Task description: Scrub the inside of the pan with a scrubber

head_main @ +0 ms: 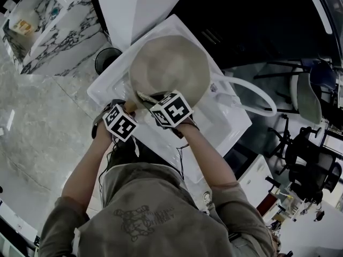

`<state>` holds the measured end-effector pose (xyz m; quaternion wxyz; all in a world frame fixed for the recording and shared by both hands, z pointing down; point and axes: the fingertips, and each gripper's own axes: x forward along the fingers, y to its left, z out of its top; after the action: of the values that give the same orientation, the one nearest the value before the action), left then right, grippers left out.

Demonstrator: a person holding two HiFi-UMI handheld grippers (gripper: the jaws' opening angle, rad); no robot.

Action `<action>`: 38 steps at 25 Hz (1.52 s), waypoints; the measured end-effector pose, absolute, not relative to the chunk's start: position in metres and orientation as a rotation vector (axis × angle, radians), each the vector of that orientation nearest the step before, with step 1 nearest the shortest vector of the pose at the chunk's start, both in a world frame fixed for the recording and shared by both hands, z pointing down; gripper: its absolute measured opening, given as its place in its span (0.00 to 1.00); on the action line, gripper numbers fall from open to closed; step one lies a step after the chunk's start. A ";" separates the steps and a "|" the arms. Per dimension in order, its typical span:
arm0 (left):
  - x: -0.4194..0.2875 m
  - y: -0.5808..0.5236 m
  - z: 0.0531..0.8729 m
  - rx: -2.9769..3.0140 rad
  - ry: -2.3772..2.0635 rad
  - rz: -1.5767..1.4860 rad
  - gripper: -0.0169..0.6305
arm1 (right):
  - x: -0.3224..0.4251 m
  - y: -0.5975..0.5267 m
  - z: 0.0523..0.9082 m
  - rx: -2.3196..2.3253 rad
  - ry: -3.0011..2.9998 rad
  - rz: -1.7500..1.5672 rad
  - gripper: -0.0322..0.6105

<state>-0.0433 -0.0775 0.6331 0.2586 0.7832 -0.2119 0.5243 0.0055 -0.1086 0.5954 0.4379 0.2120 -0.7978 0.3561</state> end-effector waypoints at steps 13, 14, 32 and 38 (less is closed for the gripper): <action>-0.049 -0.076 0.630 2.178 -0.667 1.466 0.35 | 0.027 -0.148 0.542 0.873 -2.214 0.858 0.16; -0.050 -0.076 0.629 2.180 -0.674 1.465 0.35 | 0.030 -0.149 0.539 0.885 -2.217 0.846 0.16; -0.043 -0.081 0.579 2.272 -0.755 1.392 0.37 | 0.065 -0.154 0.477 1.040 -2.267 0.641 0.16; -0.047 -0.094 0.527 2.354 -0.895 1.341 0.37 | 0.069 -0.149 0.437 1.079 -2.323 0.575 0.16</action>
<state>-0.0468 -0.0939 0.5274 0.1438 0.8164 -0.3105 0.4651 0.0692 -0.1490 0.4371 0.2553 0.3974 -0.8556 0.2117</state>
